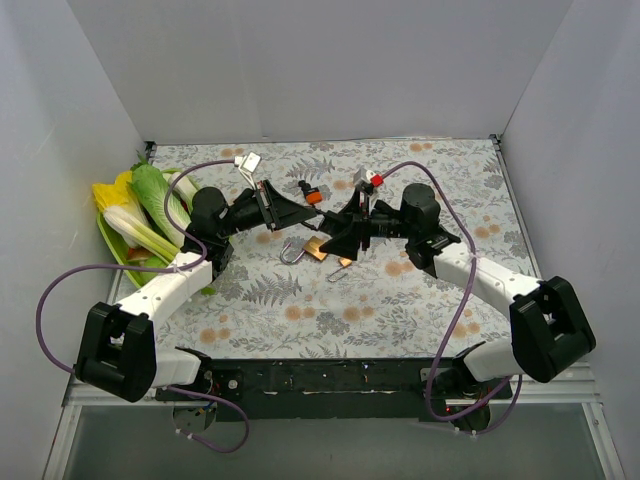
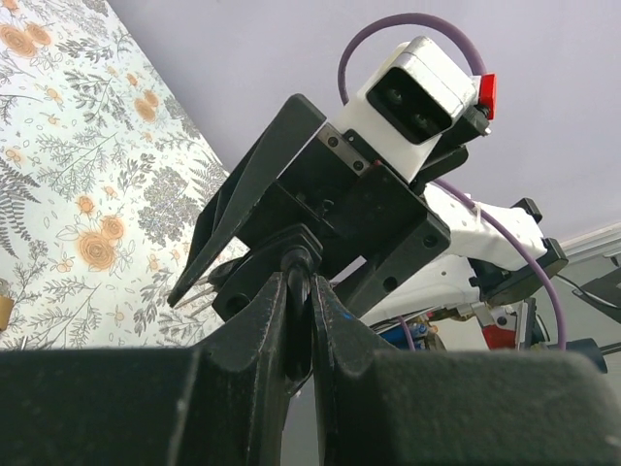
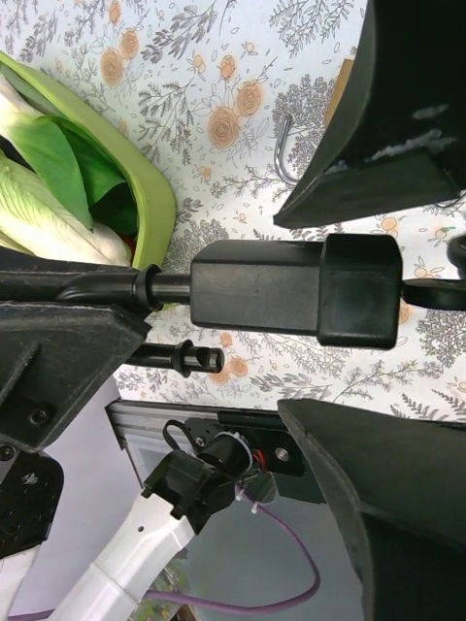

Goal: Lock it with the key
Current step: Lock the lock.

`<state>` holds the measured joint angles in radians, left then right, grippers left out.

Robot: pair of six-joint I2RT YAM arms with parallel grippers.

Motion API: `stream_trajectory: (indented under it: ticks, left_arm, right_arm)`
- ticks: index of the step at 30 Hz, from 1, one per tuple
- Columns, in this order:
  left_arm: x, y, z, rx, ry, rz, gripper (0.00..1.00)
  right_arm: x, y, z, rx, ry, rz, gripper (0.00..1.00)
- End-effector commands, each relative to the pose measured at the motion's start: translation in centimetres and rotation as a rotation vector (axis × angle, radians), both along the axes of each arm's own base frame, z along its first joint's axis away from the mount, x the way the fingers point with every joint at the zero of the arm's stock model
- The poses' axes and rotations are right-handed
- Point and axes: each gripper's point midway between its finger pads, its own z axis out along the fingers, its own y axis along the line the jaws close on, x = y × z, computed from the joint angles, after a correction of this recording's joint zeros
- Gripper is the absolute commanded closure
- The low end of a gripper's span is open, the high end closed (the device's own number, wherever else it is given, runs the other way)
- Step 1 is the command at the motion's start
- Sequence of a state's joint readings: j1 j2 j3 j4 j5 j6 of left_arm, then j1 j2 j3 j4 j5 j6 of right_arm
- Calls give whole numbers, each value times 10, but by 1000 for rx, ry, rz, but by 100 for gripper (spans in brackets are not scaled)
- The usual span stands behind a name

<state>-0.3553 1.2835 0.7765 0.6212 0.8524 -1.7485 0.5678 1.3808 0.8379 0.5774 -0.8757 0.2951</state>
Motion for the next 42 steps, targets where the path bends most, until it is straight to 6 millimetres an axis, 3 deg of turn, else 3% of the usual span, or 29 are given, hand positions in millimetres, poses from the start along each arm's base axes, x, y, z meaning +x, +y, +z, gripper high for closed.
stream_trajectory:
  ticks: [1,9,10,11,12,13,15,19,20,21,24,30,33,34,38,42]
  left_arm:
    - [-7,5,34,-66,-99,16,100]
    - [-8,5,22,-40,-49,26,100]
    - [-9,5,20,-30,-50,24,100]
    - [-10,4,19,-19,-59,17,100]
    - [-12,4,18,-7,-71,10,100]
    - [-13,5,12,26,-94,-1,90]
    - [-23,5,14,73,-178,-73,79]
    - [-39,8,-10,233,-296,-209,57]
    - [-39,10,-15,272,-406,-235,49]
    - [-45,12,-22,296,-385,-269,46]
    - [-49,12,-18,312,-479,-308,42]
    - [-56,0,-20,322,-508,-364,53]
    - [-59,-5,-23,341,-520,-361,68]
    - [-59,-5,-23,344,-522,-357,82]
    - [-56,-5,-22,354,-530,-338,100]
    - [-59,-5,-20,347,-533,-345,100]
  right_arm:
    - [7,8,25,47,-96,9,33]
    - [8,9,35,42,-102,10,80]
    - [6,8,35,39,-95,21,93]
    - [4,8,35,34,-88,34,99]
    - [1,8,35,23,-70,46,99]
    - [-1,7,35,18,-62,60,99]
    - [-13,3,34,4,-7,121,99]
    - [-34,-8,33,-19,71,218,99]
    - [-41,-10,34,-21,77,253,99]
    - [-44,-12,34,-27,80,263,99]
    - [-51,-16,32,-51,95,289,99]
    - [-53,-17,32,-71,110,314,99]
    - [-54,-17,36,-68,111,329,99]
    - [-56,-17,37,-67,111,338,99]
    - [-61,-18,36,-71,146,373,99]
    - [-63,-17,31,-83,179,395,99]
